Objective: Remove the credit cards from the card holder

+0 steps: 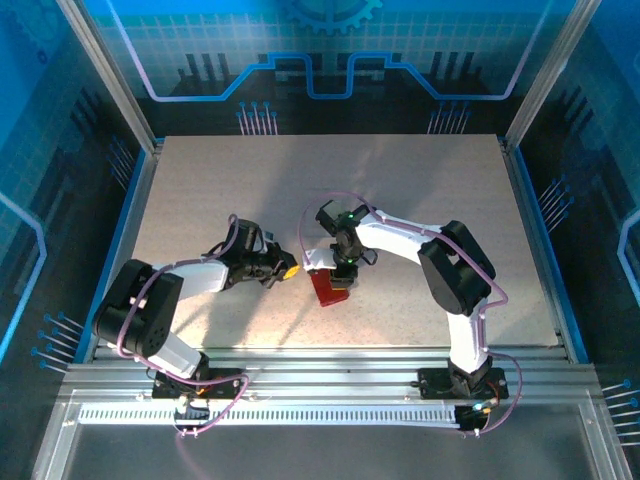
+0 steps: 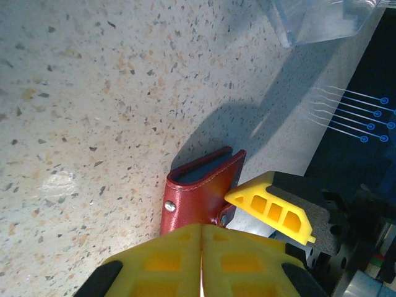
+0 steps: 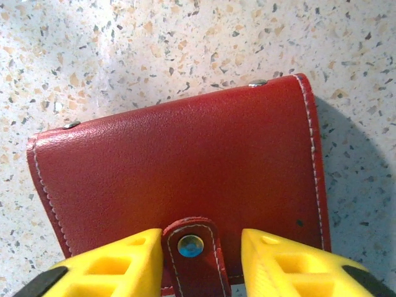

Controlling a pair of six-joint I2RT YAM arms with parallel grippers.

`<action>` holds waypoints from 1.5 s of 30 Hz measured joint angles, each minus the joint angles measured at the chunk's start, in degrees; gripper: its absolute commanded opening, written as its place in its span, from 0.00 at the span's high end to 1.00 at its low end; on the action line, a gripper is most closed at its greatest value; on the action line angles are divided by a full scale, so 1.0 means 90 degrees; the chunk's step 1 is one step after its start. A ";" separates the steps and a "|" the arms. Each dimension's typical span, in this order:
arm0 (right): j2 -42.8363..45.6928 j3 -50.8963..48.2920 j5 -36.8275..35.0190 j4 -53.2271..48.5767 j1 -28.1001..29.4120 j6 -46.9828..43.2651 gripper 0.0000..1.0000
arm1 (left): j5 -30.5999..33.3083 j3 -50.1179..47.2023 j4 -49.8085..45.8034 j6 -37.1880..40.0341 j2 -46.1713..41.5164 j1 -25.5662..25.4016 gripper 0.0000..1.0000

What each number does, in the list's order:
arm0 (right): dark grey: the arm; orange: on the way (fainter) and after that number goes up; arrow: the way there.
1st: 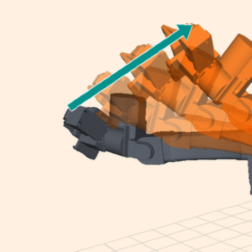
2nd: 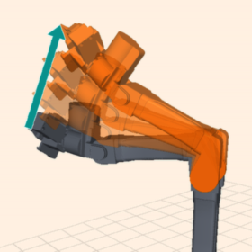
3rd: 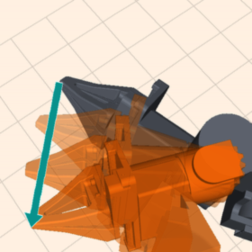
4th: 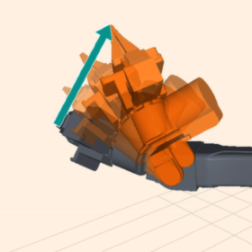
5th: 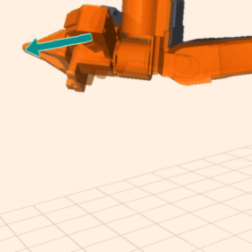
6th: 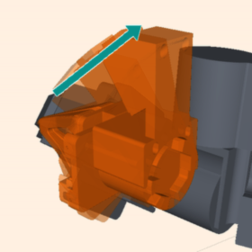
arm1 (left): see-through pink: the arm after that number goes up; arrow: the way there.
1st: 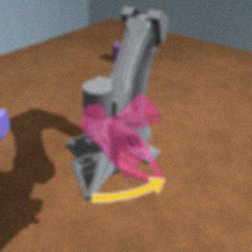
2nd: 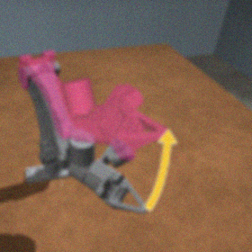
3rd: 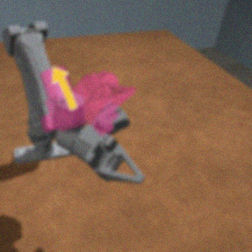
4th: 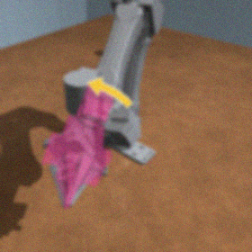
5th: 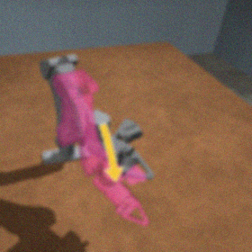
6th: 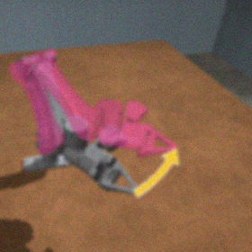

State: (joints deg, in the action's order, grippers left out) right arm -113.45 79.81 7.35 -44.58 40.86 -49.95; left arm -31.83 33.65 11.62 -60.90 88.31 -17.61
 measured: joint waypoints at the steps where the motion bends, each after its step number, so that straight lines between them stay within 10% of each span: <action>1: 0.0002 -0.0015 0.0002 0.0007 0.0002 0.0002 0.70 | 0.0000 -0.0010 -0.0002 0.0000 -0.0002 0.0005 0.91; 17: 0.0508 -0.0639 0.0316 0.0653 0.0146 0.0794 0.99 | -0.0002 -0.0019 -0.0027 0.0000 -0.0005 0.0027 0.91; 45: 0.2030 -0.3395 0.0648 0.4714 0.0471 0.5112 1.00 | -0.0136 -0.0631 0.1581 -0.0580 0.0627 -0.0855 0.93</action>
State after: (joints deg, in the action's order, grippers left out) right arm -95.18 49.25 13.19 -2.15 45.10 -3.95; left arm -33.06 27.97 25.85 -66.13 93.95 -25.30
